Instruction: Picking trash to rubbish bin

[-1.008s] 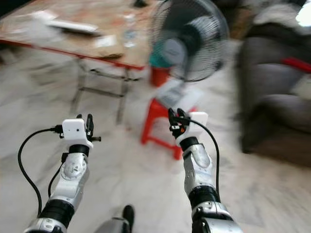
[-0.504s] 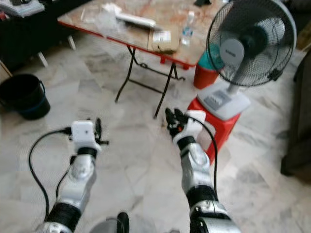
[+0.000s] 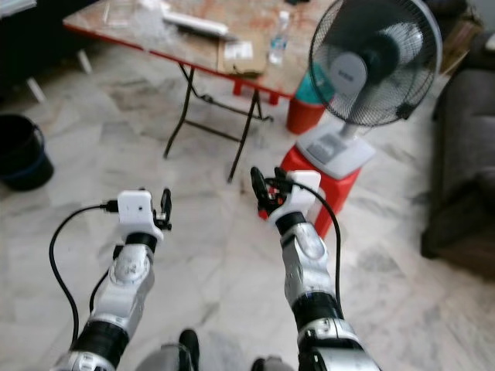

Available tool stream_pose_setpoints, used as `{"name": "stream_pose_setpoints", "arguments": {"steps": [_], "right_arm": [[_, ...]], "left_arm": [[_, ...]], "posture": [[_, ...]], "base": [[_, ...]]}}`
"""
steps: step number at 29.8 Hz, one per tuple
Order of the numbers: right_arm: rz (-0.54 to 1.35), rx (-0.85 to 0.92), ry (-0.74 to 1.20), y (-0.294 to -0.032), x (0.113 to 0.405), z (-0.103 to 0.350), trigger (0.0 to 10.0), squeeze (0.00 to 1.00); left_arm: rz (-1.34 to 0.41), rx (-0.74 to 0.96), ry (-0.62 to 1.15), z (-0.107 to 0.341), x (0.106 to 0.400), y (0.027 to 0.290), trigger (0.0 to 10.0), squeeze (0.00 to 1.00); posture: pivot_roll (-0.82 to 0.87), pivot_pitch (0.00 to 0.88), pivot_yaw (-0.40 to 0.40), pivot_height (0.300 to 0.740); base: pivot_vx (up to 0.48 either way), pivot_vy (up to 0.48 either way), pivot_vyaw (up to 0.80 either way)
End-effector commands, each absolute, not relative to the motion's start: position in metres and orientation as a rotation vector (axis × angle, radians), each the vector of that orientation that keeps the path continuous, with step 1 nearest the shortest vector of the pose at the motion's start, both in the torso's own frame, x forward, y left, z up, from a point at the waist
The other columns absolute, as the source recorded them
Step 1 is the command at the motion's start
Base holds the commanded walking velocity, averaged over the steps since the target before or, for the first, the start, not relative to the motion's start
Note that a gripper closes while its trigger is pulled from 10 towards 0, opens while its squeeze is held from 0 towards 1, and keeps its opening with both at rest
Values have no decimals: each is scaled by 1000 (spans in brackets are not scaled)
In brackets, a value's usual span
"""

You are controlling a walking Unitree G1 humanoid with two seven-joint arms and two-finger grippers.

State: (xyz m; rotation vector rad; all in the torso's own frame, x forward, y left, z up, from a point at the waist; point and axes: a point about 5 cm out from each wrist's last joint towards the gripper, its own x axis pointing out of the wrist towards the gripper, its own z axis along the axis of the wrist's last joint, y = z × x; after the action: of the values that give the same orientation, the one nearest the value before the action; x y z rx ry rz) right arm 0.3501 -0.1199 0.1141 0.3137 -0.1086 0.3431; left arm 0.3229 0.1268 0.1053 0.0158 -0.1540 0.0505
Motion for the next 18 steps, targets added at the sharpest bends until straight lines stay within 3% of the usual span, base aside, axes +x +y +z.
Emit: {"name": "stream_pose_setpoints", "arguments": {"steps": [1, 18], "right_arm": [[348, 315, -108, -120, 349, 114, 10000, 1000], [366, 308, -101, -118, 347, 112, 10000, 1000]], "left_arm": [[38, 16, -164, 110, 324, 124, 10000, 1000], [45, 12, -181, 114, 324, 126, 10000, 1000]], "posture": [[-8, 182, -92, 740], [-11, 148, -88, 740]], "base": [[0, 0, 0], [0, 0, 0]]}}
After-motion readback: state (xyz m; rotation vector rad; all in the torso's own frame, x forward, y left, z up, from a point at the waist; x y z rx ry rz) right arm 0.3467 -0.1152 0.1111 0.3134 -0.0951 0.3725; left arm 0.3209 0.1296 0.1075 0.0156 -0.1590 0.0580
